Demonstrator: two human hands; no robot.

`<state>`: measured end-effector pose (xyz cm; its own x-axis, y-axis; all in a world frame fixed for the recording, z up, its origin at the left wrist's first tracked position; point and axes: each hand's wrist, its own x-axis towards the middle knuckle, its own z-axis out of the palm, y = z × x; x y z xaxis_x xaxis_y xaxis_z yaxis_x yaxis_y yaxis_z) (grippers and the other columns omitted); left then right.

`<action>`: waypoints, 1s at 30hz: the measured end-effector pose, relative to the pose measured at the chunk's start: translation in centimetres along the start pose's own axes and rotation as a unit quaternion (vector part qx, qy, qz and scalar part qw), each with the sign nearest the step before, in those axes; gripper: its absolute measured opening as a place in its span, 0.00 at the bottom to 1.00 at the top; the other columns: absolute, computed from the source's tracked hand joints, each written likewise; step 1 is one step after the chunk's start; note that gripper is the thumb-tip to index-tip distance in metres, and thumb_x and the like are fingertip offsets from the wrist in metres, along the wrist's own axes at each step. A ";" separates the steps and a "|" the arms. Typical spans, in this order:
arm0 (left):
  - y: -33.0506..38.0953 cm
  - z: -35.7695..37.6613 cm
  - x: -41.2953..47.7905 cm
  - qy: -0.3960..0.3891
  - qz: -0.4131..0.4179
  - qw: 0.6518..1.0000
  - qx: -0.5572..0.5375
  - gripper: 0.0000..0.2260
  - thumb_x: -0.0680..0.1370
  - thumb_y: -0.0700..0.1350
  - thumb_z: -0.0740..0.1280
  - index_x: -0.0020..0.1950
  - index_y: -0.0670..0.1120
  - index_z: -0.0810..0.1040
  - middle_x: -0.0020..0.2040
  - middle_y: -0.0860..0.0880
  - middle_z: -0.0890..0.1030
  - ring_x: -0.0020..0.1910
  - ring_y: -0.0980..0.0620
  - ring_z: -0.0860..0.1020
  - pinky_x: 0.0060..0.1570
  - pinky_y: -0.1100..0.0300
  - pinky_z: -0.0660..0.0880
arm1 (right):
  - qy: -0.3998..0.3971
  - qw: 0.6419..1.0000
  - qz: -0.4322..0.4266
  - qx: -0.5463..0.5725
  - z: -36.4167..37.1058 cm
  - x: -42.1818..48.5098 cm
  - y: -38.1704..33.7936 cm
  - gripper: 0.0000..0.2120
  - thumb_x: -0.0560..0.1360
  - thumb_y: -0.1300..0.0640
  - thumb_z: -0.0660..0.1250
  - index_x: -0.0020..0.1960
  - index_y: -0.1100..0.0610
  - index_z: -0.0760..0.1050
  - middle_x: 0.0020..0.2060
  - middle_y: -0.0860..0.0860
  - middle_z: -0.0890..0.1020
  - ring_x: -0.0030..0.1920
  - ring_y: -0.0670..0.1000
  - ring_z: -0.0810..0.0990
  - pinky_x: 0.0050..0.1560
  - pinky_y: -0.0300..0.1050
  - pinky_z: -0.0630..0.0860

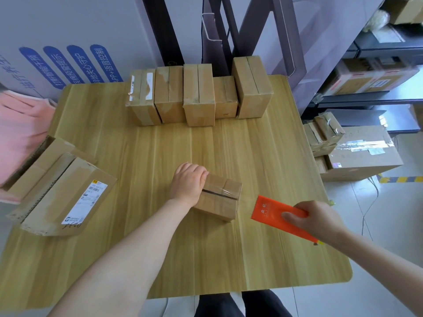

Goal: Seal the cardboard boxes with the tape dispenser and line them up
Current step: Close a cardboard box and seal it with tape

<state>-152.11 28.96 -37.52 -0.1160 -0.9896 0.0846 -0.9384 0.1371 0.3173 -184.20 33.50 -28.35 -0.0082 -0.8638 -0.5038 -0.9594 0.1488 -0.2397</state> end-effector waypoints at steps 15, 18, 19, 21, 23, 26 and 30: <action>1.2 -0.3 -0.1 -0.080 0.016 0.988 0.132 0.35 0.73 0.73 0.44 0.59 0.48 0.74 0.54 0.49 0.76 0.58 0.46 0.72 0.71 0.49 0.57 | -0.036 0.988 0.052 -0.140 -0.7 4.9 -8.7 0.16 0.73 0.41 0.64 0.35 0.52 0.68 0.33 0.47 0.75 0.32 0.49 0.72 0.31 0.41 0.64; 1.2 -0.4 0.0 -0.084 0.012 0.987 0.134 0.36 0.73 0.73 0.42 0.58 0.49 0.73 0.54 0.49 0.75 0.58 0.46 0.72 0.71 0.49 0.57 | -0.047 0.990 0.070 -0.116 -0.8 5.3 -8.5 0.19 0.72 0.38 0.65 0.38 0.53 0.71 0.33 0.47 0.76 0.33 0.48 0.73 0.32 0.40 0.67; 1.3 -0.5 0.1 -0.085 0.011 0.987 0.133 0.35 0.73 0.73 0.42 0.57 0.49 0.73 0.54 0.49 0.75 0.58 0.46 0.71 0.71 0.49 0.57 | -0.055 0.990 0.075 -0.108 -1.0 5.4 -8.5 0.19 0.71 0.37 0.65 0.38 0.53 0.70 0.34 0.48 0.76 0.33 0.49 0.73 0.33 0.41 0.67; 1.3 -0.5 0.1 -0.087 0.009 0.987 0.131 0.35 0.73 0.73 0.42 0.58 0.49 0.73 0.54 0.50 0.75 0.58 0.46 0.71 0.71 0.49 0.58 | -0.067 0.990 0.081 -0.097 -1.1 5.5 -8.6 0.20 0.71 0.37 0.66 0.37 0.53 0.69 0.34 0.48 0.76 0.33 0.49 0.73 0.35 0.41 0.68; 1.3 -0.6 0.0 -0.088 0.010 0.987 0.134 0.35 0.73 0.73 0.42 0.58 0.50 0.72 0.55 0.50 0.75 0.58 0.47 0.71 0.71 0.49 0.58 | -0.070 0.990 0.088 -0.086 -1.3 5.6 -8.8 0.19 0.71 0.37 0.67 0.37 0.53 0.69 0.33 0.48 0.76 0.33 0.48 0.73 0.34 0.40 0.68; 1.5 -0.7 0.0 -0.087 0.008 0.987 0.136 0.34 0.73 0.73 0.42 0.58 0.50 0.72 0.55 0.50 0.75 0.59 0.47 0.71 0.71 0.49 0.57 | -0.076 0.990 0.099 -0.071 -1.4 5.7 -8.9 0.19 0.71 0.38 0.67 0.38 0.53 0.69 0.34 0.47 0.75 0.33 0.47 0.73 0.33 0.40 0.68; 1.6 -0.6 -0.2 -0.084 0.004 0.987 0.137 0.34 0.73 0.73 0.42 0.57 0.49 0.72 0.55 0.49 0.75 0.59 0.46 0.71 0.71 0.49 0.58 | -0.086 0.989 0.108 -0.053 -1.5 5.5 -9.1 0.18 0.71 0.38 0.67 0.42 0.53 0.70 0.35 0.48 0.75 0.34 0.48 0.73 0.33 0.41 0.68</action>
<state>-153.39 29.43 -36.42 -0.1546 -0.9848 -0.0786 -0.9873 0.1512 0.0484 -175.98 26.73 -27.70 -0.1763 -0.7220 -0.6690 -0.9650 0.2608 -0.0272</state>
